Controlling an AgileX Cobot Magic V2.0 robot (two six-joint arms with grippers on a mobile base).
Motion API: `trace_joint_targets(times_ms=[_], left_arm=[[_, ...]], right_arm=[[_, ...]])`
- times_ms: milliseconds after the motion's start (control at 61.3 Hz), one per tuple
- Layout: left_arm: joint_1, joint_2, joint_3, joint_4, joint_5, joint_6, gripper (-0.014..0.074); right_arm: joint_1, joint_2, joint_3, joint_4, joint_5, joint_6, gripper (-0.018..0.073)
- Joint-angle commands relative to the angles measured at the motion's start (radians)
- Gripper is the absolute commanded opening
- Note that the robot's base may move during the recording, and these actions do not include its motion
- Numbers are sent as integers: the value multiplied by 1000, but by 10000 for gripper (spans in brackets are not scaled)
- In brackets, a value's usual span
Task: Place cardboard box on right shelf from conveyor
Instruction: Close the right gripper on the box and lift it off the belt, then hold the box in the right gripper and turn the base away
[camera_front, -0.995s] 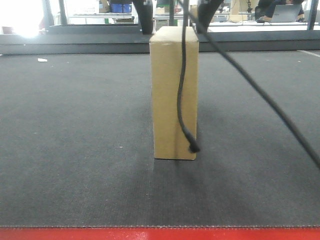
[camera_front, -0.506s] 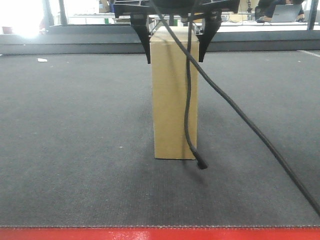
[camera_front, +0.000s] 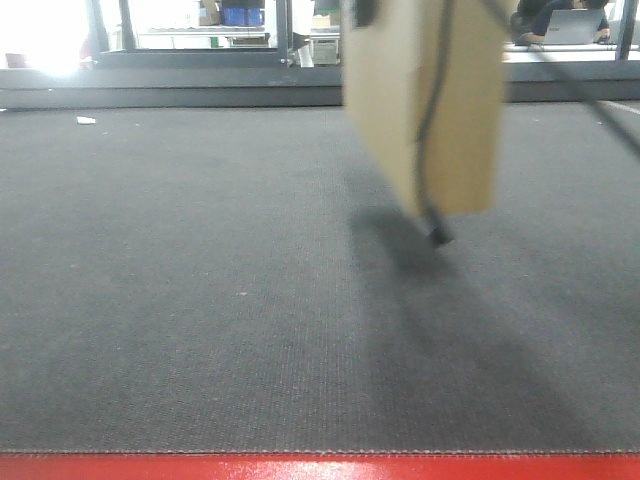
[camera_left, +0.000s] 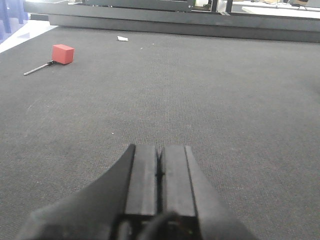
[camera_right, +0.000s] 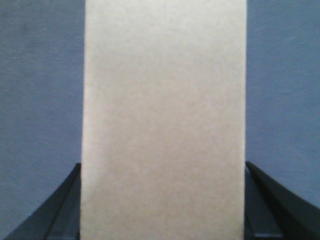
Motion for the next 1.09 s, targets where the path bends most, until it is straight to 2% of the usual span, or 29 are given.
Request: trace_joint_targets(times_ms=[0,131,506,800,914,1077], left_arm=[[4,-13,10,-6,-85,0,-116],[4,-13,10,-6,-85,0,-116],[4,-13,10,-6,-85,0,-116],[4,-13,10,-6,-85,0,-116],[4,-13,10,-6,-85,0,-116],[4,-13,10,-6,-85,0,-116]], right_arm=[[-53,-126,44,-28,-31,-80,154],[-137,-255,197,-2,-57,-122,154],[-385,-748,729,21,-257,-193,154],[-395,-1146,1011,66,-358,-208,154],[-395,-1279,1045,68,-392,-217,154],[-395,-1438,1049,68,-428,-296,154]])
